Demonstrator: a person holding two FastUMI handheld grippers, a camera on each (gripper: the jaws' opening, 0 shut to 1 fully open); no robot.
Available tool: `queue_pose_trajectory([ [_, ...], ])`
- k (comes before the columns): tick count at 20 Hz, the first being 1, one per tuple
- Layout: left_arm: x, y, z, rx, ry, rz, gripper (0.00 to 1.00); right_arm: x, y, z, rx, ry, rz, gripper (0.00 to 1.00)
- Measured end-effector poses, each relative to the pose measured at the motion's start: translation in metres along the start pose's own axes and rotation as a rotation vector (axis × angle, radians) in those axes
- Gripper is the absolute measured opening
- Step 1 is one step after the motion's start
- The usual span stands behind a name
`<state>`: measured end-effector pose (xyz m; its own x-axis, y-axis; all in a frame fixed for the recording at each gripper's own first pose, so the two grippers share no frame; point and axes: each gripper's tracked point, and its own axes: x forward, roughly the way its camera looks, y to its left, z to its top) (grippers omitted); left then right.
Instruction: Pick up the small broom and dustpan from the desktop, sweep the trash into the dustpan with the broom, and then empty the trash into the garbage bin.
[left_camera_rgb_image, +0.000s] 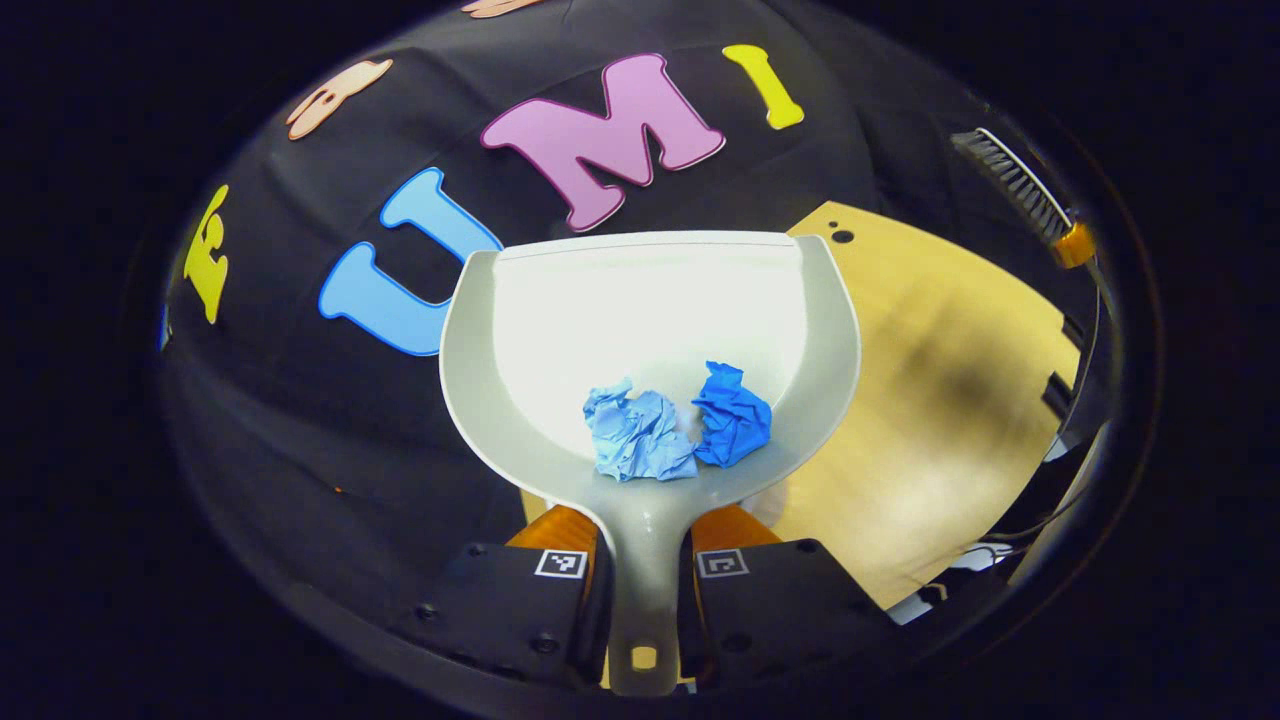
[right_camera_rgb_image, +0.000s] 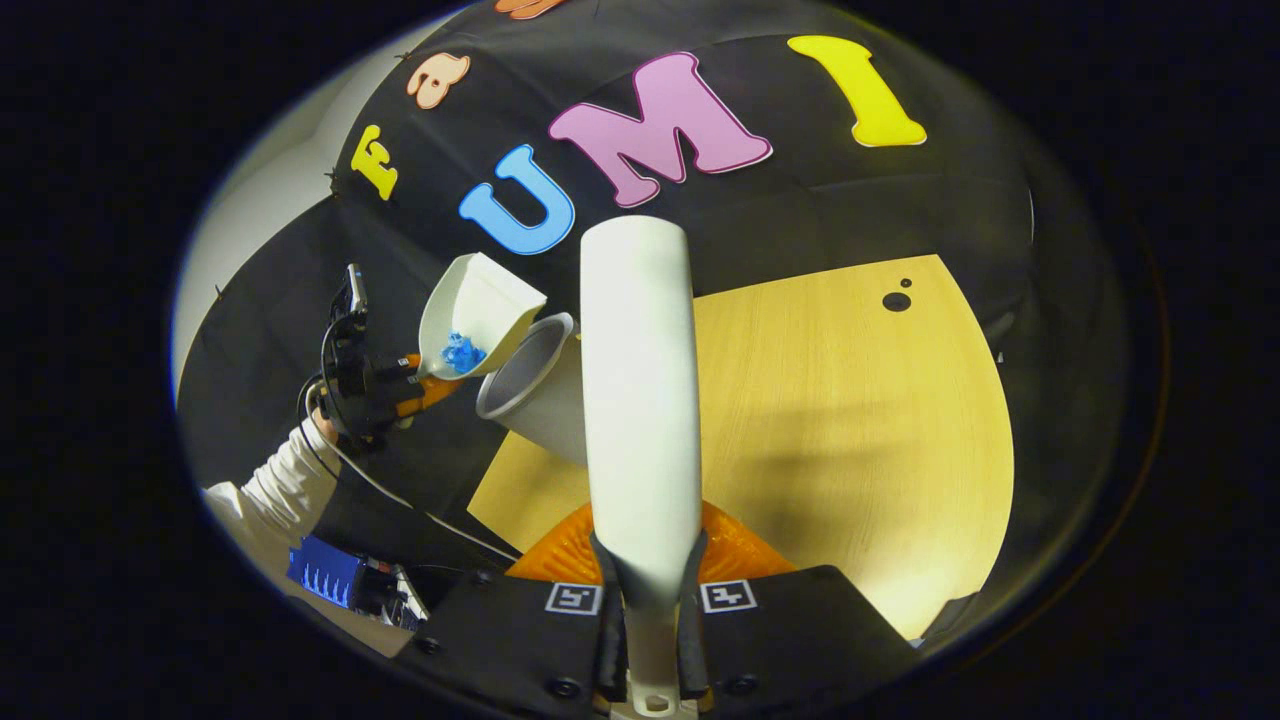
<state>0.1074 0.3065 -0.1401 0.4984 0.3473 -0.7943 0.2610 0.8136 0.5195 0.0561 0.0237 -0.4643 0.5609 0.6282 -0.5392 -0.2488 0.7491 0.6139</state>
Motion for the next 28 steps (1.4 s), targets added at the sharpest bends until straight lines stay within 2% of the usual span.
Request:
queue_pose_trajectory([
  [4,0.011,0.052,-0.027,0.170,0.126,0.140,0.23,0.007,-0.019,-0.024,0.012,0.011,0.002,0.21],
  [8,0.016,0.084,-0.038,0.338,0.216,0.233,0.24,0.008,-0.031,-0.040,0.004,0.024,0.001,0.22],
  [11,0.011,0.098,-0.041,0.545,0.273,0.321,0.24,0.019,-0.041,-0.053,0.008,0.034,0.002,0.21],
  [16,0.004,0.113,-0.028,0.980,0.293,0.524,0.24,0.045,-0.075,-0.066,0.016,0.046,-0.010,0.21],
  [18,0.003,0.115,-0.026,1.071,0.285,0.569,0.23,0.052,-0.083,-0.070,0.009,0.050,-0.019,0.21],
  [20,0.002,0.116,-0.024,1.069,0.272,0.582,0.24,0.047,-0.081,-0.076,0.006,0.056,-0.026,0.21],
  [22,0.003,0.115,-0.025,0.980,0.259,0.567,0.23,0.046,-0.087,-0.086,0.009,0.061,-0.030,0.21],
  [25,0.004,0.108,-0.020,0.789,0.171,0.535,0.23,0.040,-0.093,-0.081,0.017,0.049,-0.041,0.21],
  [28,-0.014,0.087,-0.001,0.544,0.033,0.513,0.22,0.032,-0.093,-0.046,0.017,0.012,-0.076,0.22],
])
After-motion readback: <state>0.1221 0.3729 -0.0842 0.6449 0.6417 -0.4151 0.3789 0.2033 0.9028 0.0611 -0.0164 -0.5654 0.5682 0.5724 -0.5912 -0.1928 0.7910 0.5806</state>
